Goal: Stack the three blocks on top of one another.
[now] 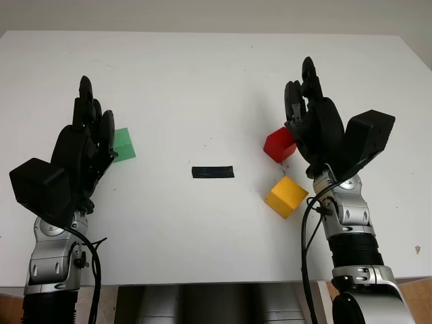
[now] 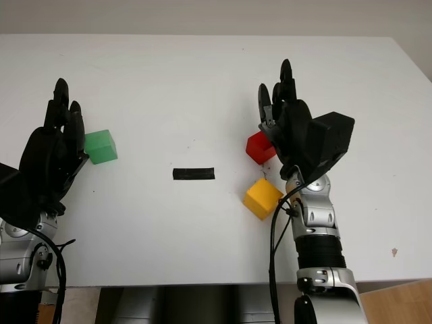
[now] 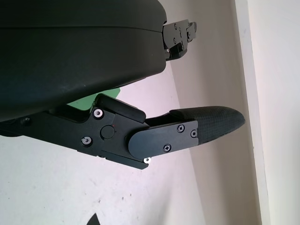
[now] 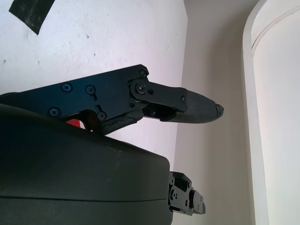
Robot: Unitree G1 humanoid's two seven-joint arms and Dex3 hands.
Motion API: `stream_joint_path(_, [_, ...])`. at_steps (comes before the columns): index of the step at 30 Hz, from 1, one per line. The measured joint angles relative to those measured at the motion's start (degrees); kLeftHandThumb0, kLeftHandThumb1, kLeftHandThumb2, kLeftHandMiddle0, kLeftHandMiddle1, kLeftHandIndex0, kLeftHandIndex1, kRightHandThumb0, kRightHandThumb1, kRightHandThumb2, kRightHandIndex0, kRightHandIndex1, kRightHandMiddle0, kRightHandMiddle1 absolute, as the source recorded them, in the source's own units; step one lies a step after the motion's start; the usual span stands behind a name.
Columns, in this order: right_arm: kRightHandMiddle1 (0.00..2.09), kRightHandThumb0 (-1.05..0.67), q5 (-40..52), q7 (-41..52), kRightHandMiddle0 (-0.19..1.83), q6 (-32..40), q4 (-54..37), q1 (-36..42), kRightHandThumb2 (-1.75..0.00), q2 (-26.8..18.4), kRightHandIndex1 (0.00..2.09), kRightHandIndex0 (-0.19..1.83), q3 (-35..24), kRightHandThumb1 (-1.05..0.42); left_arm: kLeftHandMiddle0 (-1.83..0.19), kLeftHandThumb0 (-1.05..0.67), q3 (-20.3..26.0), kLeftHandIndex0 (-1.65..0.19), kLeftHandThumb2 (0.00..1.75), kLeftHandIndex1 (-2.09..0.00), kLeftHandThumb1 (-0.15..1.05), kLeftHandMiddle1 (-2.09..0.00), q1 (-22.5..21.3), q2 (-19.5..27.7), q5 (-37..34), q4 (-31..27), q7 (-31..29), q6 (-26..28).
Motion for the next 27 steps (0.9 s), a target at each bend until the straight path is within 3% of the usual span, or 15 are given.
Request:
stream_joint_path(8, [0.0,-0.6,-0.13,0.54,-0.19,-0.01,0.45,0.07,-0.63,0.0,0.0,-0.19,0.3,-1.05,0.19,-0.75,0.0,0.18,0.6,-0.04,1.05,-0.05,0.14,0.0,-0.01,-0.78,-0.08,0.31])
stream_joint_path(13, [0.01,-0.62,0.02,1.95,-0.17,-0.01,1.8,-0.46,-0.4,-0.64,0.0,-0.19,0.05,-1.05,0.19,-0.78,-0.02,0.18,0.59,-0.04,1.05,-0.05,0.14,-0.09,0.0,-0.84,0.03,1.03])
stream_joint_path(14, [0.05,-0.63,-0.04,2.42,-0.1,-0.01,1.86,-0.92,-0.29,-1.2,0.04,-0.12,-0.03,-1.05,0.19,-0.77,-0.05,0.19,0.59,-0.04,1.05,-0.05,0.14,-0.11,0.0,-0.84,0.03,1.03])
stream_joint_path(17, [0.18,-0.65,-2.69,3.21,0.06,-0.86,2.51,-4.15,-0.09,-5.13,0.14,0.08,0.01,-1.0,0.19,-0.76,-0.22,0.19,0.6,-0.03,1.05,-0.04,0.14,-0.11,0.1,-0.84,0.02,1.01])
stream_joint_path(21, [0.7,-0.55,-6.45,7.45,0.0,-3.8,6.76,-10.82,-0.04,-12.43,0.22,0.27,0.82,-0.85,0.19,-0.76,-0.8,0.19,0.61,0.0,1.05,-0.02,0.12,-0.16,0.13,-0.84,0.03,1.01])
stream_joint_path(27, [0.79,-0.42,-10.1,14.42,0.16,-9.46,13.57,-17.6,-0.03,-19.32,0.3,0.42,3.05,-0.67,0.19,-0.77,-0.88,0.19,0.61,0.0,1.05,0.0,0.12,-1.11,0.08,-1.04,0.3,1.02])
